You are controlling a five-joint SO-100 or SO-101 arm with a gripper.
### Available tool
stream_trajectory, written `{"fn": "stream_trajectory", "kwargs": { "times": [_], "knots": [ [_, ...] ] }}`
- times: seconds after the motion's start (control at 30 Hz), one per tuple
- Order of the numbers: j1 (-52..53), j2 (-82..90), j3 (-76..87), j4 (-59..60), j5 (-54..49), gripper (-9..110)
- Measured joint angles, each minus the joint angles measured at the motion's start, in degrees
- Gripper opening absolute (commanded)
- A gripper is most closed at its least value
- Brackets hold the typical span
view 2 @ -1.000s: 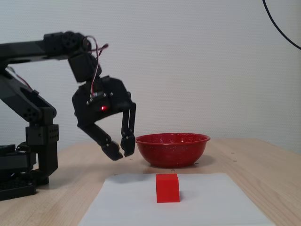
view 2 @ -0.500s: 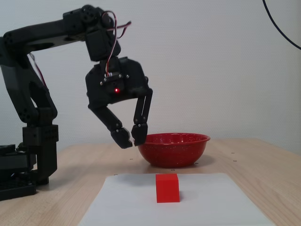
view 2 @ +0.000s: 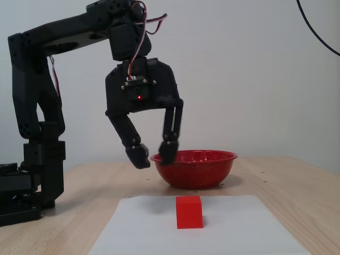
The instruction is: Grasp the red cube and put it in the red bowl.
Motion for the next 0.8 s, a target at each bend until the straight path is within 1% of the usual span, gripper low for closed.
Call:
{"fn": "stream_trajectory", "kwargs": {
  "times": [0.07,0.17,0.23,0.37,0.53,0.63,0.8],
  "knots": [
    [0.0,-1.14,-1.05,0.26,0.0,30],
    [-0.09,-3.6,-2.29,-1.41,0.0,38],
    [-0.18,-5.19,-2.64,-2.99,0.0,41],
    [-0.18,-9.14,-4.75,-5.98,0.79,52],
    [-0.26,-13.62,-7.12,-9.84,0.79,54],
    [-0.26,-15.29,-7.21,-10.99,0.79,58],
    [-0.26,-17.05,-7.91,-12.74,0.79,59]
  ]
}}
